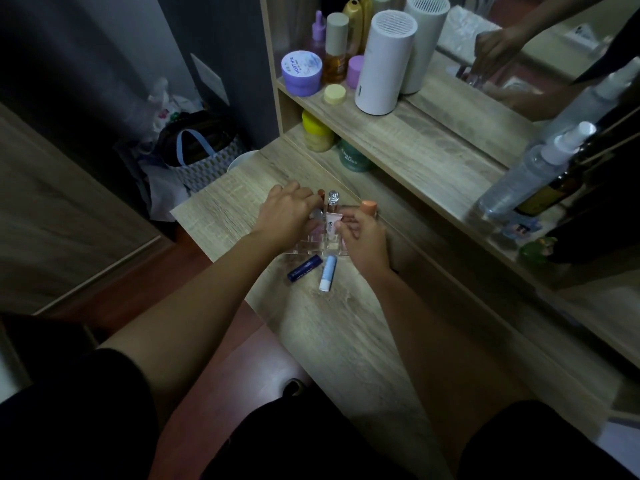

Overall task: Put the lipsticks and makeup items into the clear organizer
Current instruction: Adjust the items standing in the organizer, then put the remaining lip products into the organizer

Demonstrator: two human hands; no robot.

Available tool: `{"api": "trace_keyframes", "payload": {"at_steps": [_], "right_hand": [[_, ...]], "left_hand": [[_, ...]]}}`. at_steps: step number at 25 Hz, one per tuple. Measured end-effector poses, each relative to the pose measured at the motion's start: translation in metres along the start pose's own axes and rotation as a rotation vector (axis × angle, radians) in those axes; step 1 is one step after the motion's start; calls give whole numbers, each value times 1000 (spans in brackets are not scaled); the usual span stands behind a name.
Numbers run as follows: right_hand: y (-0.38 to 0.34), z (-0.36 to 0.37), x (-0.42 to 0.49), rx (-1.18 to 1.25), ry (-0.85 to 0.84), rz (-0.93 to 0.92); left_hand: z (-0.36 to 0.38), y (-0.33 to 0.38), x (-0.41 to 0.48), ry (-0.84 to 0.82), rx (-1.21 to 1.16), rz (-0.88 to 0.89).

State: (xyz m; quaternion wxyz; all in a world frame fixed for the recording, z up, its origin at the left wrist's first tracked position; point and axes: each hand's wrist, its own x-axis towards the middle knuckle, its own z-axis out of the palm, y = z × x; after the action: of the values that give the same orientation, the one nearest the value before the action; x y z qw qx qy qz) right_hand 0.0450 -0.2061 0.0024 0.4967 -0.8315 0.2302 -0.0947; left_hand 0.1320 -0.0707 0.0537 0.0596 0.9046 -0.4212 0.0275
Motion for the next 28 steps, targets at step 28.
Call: {"api": "trace_keyframes", "payload": {"at_steps": [28], "right_hand": [[20, 24, -78, 48, -23, 138]], "left_hand": [[53, 9, -103, -14, -513, -340]]}}
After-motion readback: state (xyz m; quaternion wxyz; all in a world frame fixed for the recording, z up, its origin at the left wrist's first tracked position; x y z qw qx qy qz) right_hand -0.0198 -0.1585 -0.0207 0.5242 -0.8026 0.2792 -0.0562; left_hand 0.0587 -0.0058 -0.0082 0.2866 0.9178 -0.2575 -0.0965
